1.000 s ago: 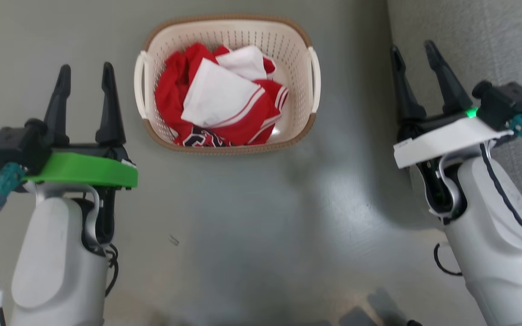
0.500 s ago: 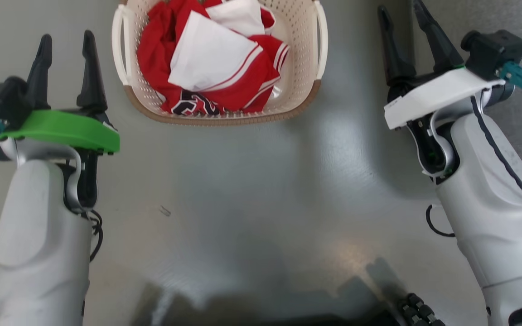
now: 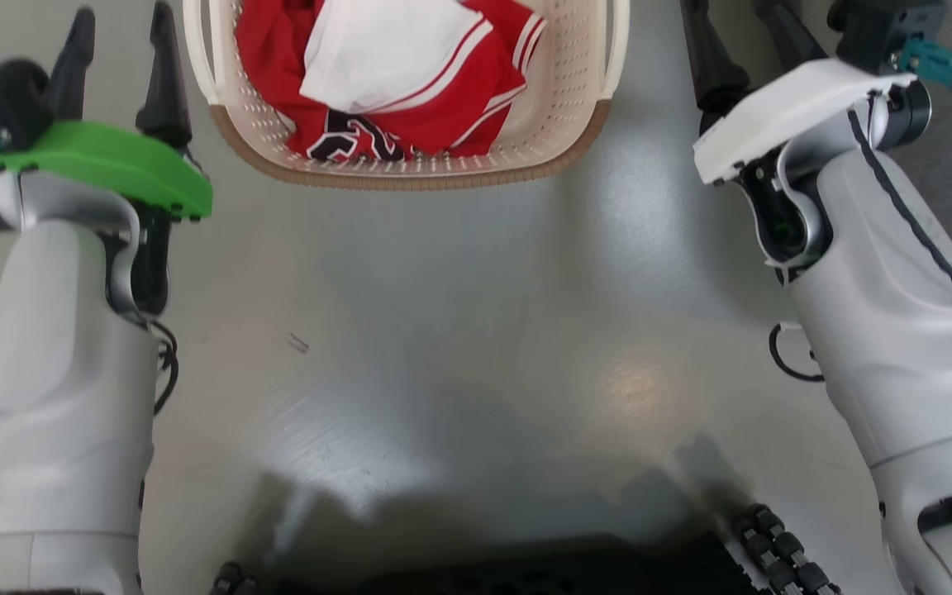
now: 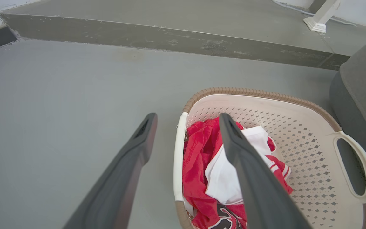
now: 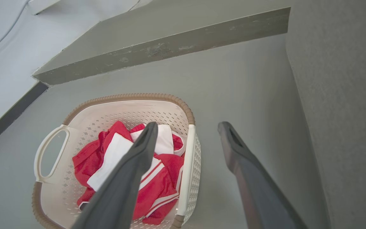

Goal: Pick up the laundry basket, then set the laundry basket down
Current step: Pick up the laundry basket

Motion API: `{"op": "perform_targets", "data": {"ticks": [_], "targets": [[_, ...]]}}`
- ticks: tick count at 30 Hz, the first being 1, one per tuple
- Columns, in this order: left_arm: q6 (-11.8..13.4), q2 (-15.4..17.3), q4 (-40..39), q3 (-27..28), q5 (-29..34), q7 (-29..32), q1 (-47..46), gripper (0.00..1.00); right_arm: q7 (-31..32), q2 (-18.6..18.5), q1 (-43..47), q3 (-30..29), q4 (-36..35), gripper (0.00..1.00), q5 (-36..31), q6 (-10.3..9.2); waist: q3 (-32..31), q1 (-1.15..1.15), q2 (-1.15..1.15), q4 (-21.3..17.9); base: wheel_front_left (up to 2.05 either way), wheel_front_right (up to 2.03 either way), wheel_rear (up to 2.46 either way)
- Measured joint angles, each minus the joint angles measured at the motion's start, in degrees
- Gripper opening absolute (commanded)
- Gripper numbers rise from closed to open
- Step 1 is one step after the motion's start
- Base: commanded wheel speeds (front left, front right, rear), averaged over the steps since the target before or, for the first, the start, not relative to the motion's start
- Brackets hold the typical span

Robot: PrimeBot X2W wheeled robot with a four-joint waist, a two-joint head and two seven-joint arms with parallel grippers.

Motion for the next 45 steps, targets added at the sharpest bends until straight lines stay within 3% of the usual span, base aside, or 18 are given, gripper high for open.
{"op": "perform_targets", "data": {"ticks": [23, 45], "targets": [[-0.57, -0.05, 14.26, -2.31, -0.67, 5.65, -13.66, 1.0, 5.41, 1.29, -13.44, 2.41, 15.69, 1.0, 4.14, 1.14, 10.5, 0.0, 0.0, 1.33, 0.0, 0.0, 0.0], [-1.03, -1.65, 21.57, -4.86, -1.66, 8.03, -21.78, 1.0, 6.33, 1.21, -19.64, 8.05, 20.48, 1.0, 12.36, 1.86, 15.72, 0.0, 0.0, 2.69, 0.0, 0.0, 0.0]]}}
